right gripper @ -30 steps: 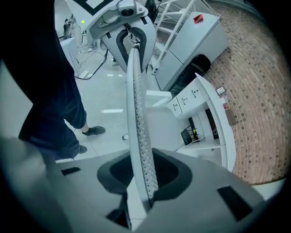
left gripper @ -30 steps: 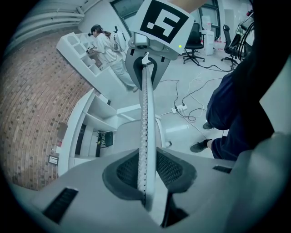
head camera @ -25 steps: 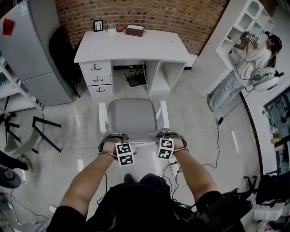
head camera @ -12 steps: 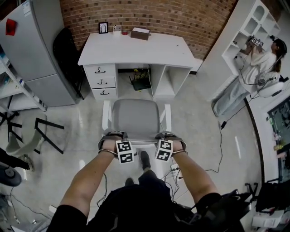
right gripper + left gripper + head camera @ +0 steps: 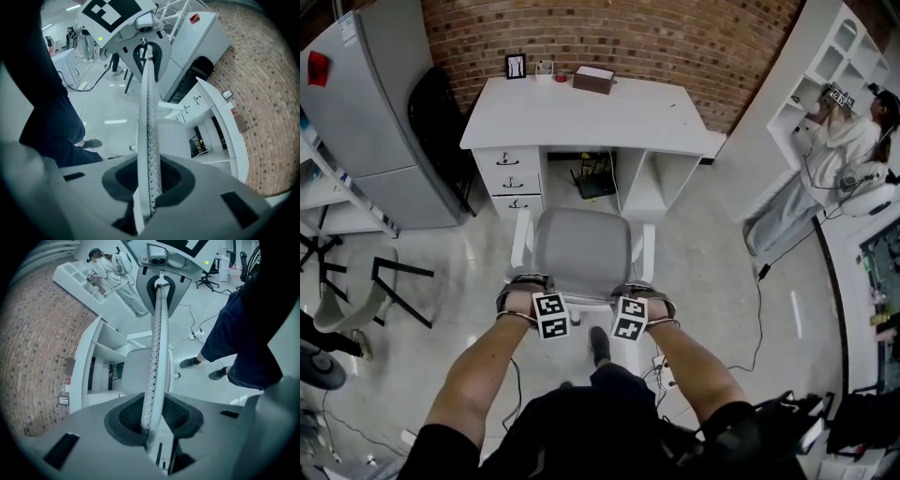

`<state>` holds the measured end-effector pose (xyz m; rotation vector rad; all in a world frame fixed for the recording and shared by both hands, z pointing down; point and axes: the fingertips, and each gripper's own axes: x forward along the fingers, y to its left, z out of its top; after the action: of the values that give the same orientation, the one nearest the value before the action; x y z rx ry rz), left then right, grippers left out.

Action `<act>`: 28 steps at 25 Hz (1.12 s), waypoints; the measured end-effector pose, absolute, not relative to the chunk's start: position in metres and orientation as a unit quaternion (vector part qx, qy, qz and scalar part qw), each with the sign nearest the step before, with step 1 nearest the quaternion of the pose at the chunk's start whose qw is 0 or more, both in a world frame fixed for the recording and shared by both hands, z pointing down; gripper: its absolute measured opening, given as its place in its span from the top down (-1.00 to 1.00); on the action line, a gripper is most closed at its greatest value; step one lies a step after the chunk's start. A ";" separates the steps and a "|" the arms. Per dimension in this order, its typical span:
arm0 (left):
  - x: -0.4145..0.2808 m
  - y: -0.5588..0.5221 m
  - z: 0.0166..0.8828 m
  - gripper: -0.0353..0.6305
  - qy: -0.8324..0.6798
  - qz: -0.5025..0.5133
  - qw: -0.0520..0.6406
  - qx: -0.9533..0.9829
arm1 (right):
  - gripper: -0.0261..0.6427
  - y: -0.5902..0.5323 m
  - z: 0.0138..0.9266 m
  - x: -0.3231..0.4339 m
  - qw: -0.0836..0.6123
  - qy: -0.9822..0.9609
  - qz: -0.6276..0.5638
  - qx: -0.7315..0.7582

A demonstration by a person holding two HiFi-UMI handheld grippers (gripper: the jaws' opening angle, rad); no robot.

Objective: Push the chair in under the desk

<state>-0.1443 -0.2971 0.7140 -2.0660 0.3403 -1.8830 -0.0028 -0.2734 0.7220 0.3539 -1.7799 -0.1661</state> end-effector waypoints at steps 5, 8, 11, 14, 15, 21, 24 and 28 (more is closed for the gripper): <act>-0.142 -0.322 0.714 0.59 0.122 -0.665 0.153 -0.721 | 0.75 -0.300 0.721 0.000 0.607 -0.777 -0.074 0.150; -0.137 -0.337 0.715 0.59 0.125 -0.666 0.151 -0.719 | 0.76 -0.315 0.722 0.005 0.607 -0.778 -0.072 0.145; -0.133 -0.352 0.714 0.59 0.132 -0.667 0.152 -0.718 | 0.76 -0.331 0.722 0.010 0.609 -0.778 -0.074 0.140; -0.128 -0.367 0.713 0.59 0.134 -0.667 0.148 -0.718 | 0.76 -0.348 0.721 0.015 0.607 -0.779 -0.081 0.137; -0.127 -0.373 0.712 0.59 0.133 -0.668 0.146 -0.718 | 0.76 -0.354 0.720 0.016 0.607 -0.779 -0.083 0.136; -0.120 -0.396 0.711 0.59 0.139 -0.667 0.144 -0.718 | 0.76 -0.380 0.719 0.024 0.605 -0.781 -0.087 0.127; -0.115 -0.411 0.710 0.59 0.145 -0.668 0.140 -0.717 | 0.76 -0.398 0.718 0.029 0.604 -0.781 -0.094 0.124; -0.108 -0.428 0.710 0.59 0.148 -0.670 0.134 -0.715 | 0.76 -0.418 0.719 0.036 0.604 -0.782 -0.099 0.115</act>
<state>-0.1077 -0.4278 0.7099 -2.0737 0.4297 -1.9423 0.0364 -0.4180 0.7185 0.2671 -1.8095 -0.2296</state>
